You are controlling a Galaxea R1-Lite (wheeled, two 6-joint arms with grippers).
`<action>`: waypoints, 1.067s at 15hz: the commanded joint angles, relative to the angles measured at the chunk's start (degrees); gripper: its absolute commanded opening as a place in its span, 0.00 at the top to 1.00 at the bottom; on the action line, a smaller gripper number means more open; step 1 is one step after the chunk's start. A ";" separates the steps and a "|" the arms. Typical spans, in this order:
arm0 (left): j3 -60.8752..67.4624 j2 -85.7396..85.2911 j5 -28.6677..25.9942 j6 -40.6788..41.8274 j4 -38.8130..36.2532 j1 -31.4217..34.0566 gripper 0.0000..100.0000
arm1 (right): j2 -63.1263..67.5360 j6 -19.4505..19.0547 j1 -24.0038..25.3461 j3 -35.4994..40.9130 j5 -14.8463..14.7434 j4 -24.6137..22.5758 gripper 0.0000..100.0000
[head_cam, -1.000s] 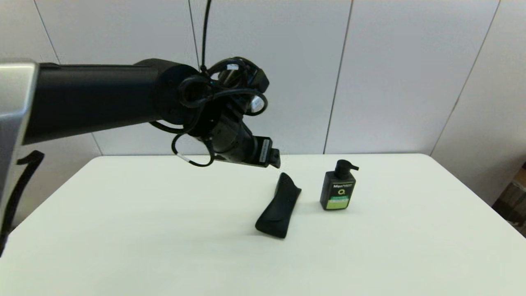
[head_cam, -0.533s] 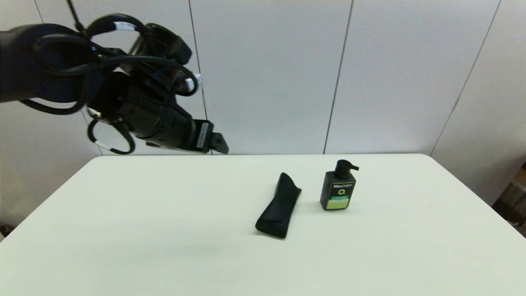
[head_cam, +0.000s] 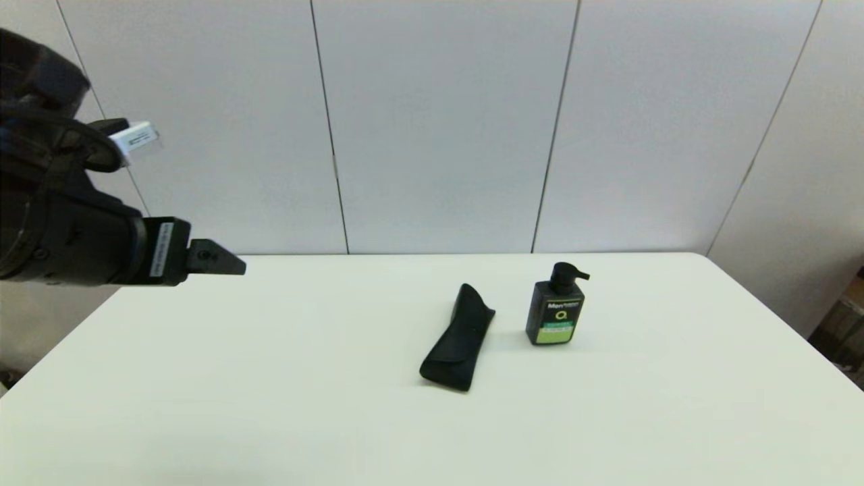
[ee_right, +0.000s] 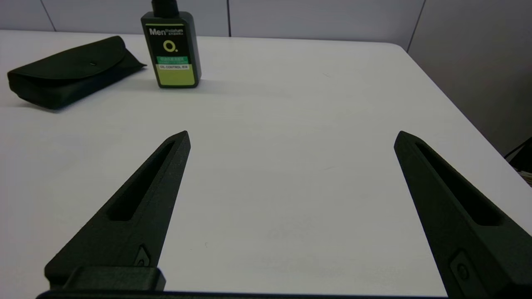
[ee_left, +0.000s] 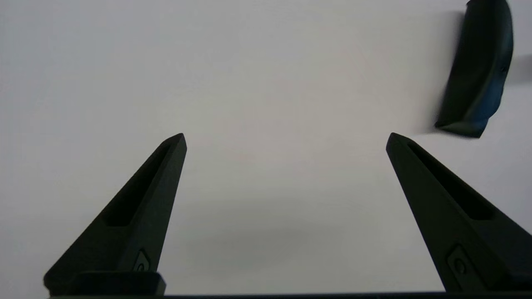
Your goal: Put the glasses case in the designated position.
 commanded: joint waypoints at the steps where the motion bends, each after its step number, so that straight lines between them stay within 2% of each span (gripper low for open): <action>1: 10.93 -12.48 -1.73 -0.27 -0.12 2.59 0.00 | 0.07 -0.03 0.02 0.00 0.03 0.00 0.00; 6: 24.37 -24.34 -2.17 0.35 -4.95 3.56 0.00 | 0.07 -0.03 0.02 0.00 0.03 0.00 0.00; 11: 30.96 -33.48 -2.87 3.77 -5.31 6.72 0.00 | 0.07 -0.03 0.02 0.00 0.03 0.00 0.00; 13: 34.74 -36.74 -3.84 7.46 -7.59 9.71 0.00 | 0.07 -0.03 0.02 0.00 0.03 0.00 0.00; 16: 39.40 -42.27 -4.10 8.87 -9.00 11.12 0.00 | 0.07 -0.03 0.02 0.00 0.03 0.00 0.00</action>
